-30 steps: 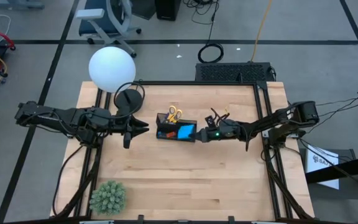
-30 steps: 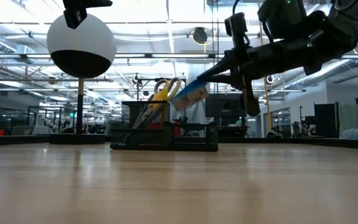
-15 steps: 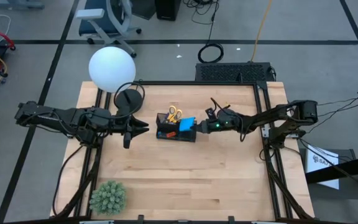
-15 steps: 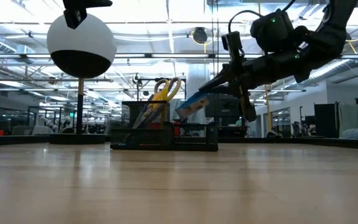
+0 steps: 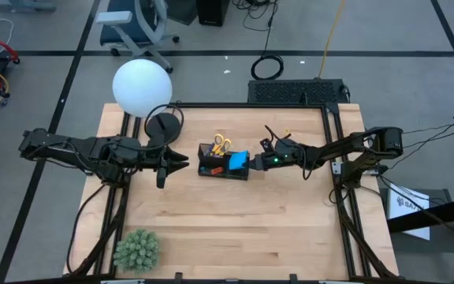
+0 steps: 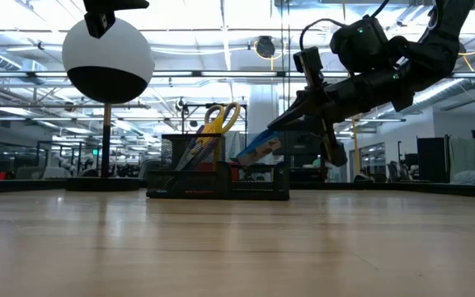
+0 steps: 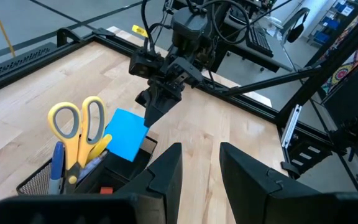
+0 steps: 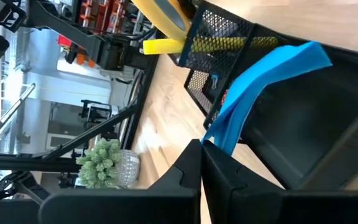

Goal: Pick and place office supplies into organizer
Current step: Put the blue sticky note into the black desk organizer

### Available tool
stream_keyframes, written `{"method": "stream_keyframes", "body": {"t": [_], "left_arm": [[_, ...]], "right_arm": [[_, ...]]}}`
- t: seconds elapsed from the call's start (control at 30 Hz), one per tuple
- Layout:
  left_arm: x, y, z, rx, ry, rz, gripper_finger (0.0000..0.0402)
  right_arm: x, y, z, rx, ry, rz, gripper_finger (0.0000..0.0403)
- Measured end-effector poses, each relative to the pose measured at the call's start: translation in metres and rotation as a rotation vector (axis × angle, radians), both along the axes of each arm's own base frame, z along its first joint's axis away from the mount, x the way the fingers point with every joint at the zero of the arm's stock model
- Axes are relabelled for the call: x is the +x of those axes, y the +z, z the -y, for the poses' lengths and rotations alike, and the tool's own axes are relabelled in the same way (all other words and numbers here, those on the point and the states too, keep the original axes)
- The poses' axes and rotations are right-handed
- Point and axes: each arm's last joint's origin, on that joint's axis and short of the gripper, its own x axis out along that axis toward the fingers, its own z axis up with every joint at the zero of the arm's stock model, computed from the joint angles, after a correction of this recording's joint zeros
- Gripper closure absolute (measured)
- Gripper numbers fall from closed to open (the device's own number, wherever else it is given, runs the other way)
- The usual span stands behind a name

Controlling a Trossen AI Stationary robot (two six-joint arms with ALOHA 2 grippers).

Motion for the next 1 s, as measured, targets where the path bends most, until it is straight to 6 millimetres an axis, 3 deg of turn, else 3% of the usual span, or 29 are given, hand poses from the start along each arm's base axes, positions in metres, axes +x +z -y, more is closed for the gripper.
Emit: {"method": "stream_keyframes", "body": {"t": [0.73,1.0], "left_arm": [[0.0,0.0,0.0,0.0,0.0,0.0,0.0286],[0.0,0.0,0.0,0.0,0.0,0.0,0.0286]], "right_arm": [[0.0,-0.001,0.0,-0.025,-0.001,-0.011,0.0403],[0.002,-0.013,0.001,-0.006,-0.02,-0.049,0.0403]]}}
